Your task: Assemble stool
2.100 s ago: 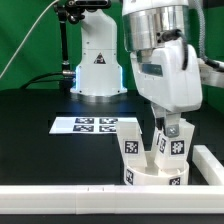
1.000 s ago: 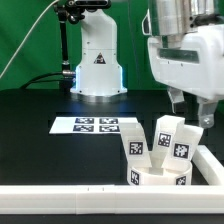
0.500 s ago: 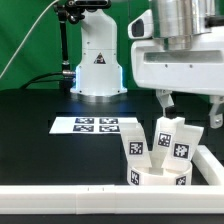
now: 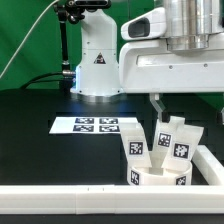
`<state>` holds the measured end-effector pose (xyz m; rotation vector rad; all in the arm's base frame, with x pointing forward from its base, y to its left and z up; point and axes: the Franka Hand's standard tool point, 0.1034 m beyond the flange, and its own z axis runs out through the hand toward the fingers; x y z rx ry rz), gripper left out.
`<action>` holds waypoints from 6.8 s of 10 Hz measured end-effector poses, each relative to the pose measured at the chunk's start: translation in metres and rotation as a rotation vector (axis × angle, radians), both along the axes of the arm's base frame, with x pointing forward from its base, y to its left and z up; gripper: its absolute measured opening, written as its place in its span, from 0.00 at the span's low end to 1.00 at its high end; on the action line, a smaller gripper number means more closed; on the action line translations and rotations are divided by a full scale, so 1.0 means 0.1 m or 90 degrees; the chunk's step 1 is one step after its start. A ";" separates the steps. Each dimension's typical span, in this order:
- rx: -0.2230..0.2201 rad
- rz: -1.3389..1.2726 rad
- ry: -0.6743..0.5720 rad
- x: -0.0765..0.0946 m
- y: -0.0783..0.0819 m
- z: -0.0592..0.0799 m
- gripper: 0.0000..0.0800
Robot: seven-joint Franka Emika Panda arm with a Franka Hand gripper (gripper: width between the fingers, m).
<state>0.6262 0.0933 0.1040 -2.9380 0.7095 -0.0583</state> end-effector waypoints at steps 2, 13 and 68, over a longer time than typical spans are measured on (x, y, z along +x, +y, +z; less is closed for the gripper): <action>-0.010 0.096 -0.010 0.00 -0.01 0.00 0.81; -0.098 0.677 -0.058 0.03 -0.10 -0.03 0.81; 0.035 -0.340 0.020 -0.01 0.24 0.05 0.81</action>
Offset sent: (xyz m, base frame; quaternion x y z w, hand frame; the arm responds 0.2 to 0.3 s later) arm -0.0031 0.0085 0.0007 -0.0384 0.0459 -0.3003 0.9520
